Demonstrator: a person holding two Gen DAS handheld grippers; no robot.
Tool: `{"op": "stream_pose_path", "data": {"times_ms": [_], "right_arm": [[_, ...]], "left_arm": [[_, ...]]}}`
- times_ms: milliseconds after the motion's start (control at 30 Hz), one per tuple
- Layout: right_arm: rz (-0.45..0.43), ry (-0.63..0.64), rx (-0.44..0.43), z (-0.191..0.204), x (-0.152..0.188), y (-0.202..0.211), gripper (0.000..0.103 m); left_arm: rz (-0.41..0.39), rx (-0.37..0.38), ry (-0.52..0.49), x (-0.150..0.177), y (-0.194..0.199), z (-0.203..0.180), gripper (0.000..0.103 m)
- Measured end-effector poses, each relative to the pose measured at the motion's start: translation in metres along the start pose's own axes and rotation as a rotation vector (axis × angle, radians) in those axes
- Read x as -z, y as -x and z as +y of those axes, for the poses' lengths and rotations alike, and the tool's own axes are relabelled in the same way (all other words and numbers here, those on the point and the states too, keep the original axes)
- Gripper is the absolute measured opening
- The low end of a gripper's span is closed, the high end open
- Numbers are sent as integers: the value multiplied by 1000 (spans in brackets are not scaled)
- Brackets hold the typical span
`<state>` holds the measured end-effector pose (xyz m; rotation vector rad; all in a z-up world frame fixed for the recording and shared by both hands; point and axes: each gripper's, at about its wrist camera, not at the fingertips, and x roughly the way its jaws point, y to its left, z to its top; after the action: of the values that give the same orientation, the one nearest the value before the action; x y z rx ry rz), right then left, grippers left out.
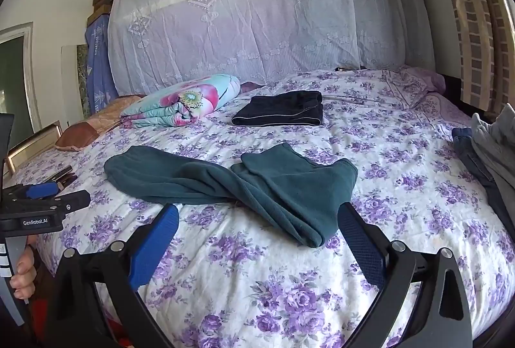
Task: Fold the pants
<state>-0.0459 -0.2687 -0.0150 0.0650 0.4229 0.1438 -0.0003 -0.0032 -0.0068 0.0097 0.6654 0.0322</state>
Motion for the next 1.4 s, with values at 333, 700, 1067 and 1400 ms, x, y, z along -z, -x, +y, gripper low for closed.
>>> {"op": "stream_pose_path", "data": {"times_ms": [333,700,1067,1400], "right_arm": [[15,2,-1,-1,5,-3,99],[18,2,0,-1,5,-4,99],[18,0,0,-1,5,-4,99],[19,-1,2,-1,5,-4,99]], "left_arm": [[14,-5,2,3,-4,3,98],[20,-10,5,4,-6,5,98],[20,-9,5,4,-6,6,98],[23,-9,5,5,-7,7,98]]}}
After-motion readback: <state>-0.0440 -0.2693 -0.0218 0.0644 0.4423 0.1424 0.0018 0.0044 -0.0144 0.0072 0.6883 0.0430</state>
